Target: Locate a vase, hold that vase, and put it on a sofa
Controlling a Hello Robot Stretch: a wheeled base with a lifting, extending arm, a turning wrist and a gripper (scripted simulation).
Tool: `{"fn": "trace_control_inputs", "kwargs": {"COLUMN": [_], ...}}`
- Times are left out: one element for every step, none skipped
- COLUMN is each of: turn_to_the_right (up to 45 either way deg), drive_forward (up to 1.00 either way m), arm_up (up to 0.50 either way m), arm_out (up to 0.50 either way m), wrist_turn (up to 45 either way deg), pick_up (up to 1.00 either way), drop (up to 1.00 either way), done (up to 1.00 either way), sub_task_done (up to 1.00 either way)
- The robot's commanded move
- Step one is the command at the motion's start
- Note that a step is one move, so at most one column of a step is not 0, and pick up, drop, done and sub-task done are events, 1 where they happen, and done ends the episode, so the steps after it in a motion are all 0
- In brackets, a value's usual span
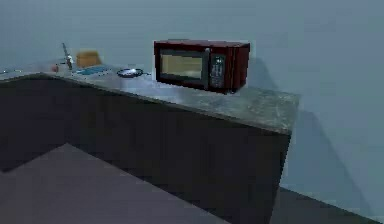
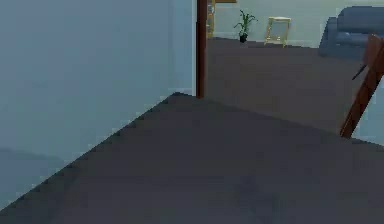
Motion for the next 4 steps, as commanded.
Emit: {"fn": "trace_control_inputs", "kwargs": {"turn_to_the_right": [45.0, 45.0, 18.0, 0.0], "drive_forward": [0.0, 0.0, 0.0, 1.0], "arm_up": [0.0, 0.0, 0.0, 0.0], "arm_out": [0.0, 0.0, 0.0, 0.0], "wrist_turn": [0.0, 0.0, 0.0, 0.0], "pick_up": [0.0, 0.0, 0.0, 0.0], "drop": [0.0, 0.0, 0.0, 0.0], "done": [0.0, 0.0, 0.0, 0.0], "sub_task_done": [0.0, 0.0, 0.0, 0.0]}}
